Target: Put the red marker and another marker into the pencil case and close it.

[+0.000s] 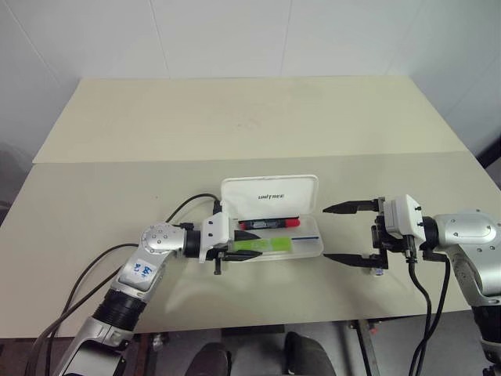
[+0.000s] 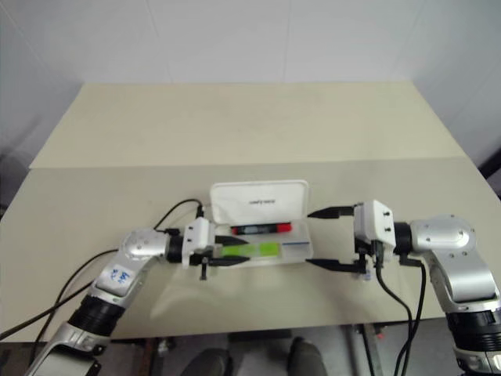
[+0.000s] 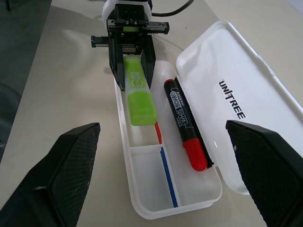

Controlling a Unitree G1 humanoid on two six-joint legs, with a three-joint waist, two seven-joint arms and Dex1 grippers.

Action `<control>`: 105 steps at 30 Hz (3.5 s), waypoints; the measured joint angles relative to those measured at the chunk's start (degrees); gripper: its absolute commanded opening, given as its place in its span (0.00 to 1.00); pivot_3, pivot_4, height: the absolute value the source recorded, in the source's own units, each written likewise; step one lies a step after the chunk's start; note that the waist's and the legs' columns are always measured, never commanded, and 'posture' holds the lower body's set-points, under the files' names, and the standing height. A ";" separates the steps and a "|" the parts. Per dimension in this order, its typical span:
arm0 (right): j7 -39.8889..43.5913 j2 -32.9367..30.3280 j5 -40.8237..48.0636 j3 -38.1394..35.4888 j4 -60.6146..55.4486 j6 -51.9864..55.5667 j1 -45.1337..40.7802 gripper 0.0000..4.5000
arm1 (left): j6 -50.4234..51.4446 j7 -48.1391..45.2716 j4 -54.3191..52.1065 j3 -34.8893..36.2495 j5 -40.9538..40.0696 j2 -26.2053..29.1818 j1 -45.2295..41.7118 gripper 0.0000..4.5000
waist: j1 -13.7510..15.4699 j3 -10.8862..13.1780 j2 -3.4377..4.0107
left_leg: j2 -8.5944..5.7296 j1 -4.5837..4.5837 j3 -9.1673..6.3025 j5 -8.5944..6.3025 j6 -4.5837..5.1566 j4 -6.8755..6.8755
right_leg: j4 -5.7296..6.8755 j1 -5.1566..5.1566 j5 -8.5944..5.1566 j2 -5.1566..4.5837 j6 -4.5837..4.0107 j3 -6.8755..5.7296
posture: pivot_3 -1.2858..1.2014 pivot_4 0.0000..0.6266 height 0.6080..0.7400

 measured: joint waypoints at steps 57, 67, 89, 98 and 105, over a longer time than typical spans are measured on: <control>-45.50 14.19 -2.97 -15.36 -30.96 31.66 38.34 1.00 | 1.03 -14.61 -3.54 15.51 -13.57 10.60 1.62 0.99 | -0.08 -0.03 -0.02 | -0.14 0.07 -0.08 -0.09 0.18 -0.20 | -0.05 -0.06 0.05 0.00 -0.02 0.28 | 0.52 0.24 1.00; -51.24 16.03 -6.82 -14.85 -31.33 32.53 37.68 1.00 | 1.18 -16.54 -3.54 15.34 -13.57 10.49 0.63 0.99 | -0.05 -0.03 -0.02 | -0.14 0.09 -0.08 -0.09 0.19 -0.25 | -0.03 -0.07 0.04 0.01 -0.02 0.28 | 0.52 0.24 1.00; -57.03 19.28 -8.07 -11.57 -28.78 40.24 32.92 0.09 | 1.12 -15.99 -3.56 14.88 -13.56 8.95 -1.83 1.00 | -0.12 -0.04 -0.04 | -0.17 0.13 -0.09 -0.09 0.22 -0.27 | -0.01 -0.09 0.05 0.02 -0.02 0.30 | 0.52 0.24 1.00; -53.79 16.85 -7.34 -10.48 -28.39 41.05 29.44 0.09 | 0.28 -15.10 -3.56 14.80 -13.51 8.24 -1.91 1.00 | -0.15 -0.04 -0.04 | -0.16 0.19 -0.12 -0.09 0.23 -0.26 | 0.01 -0.09 0.05 0.06 -0.02 0.35 | 0.52 0.24 1.00; -35.40 3.07 -5.24 -7.94 -20.99 30.11 20.83 0.09 | -0.34 -14.30 -3.63 14.05 -13.39 7.80 -1.69 1.00 | -0.14 -0.04 -0.04 | -0.21 0.19 -0.10 -0.10 0.29 -0.25 | -0.04 -0.08 0.05 0.05 -0.02 0.38 | 0.52 0.24 1.00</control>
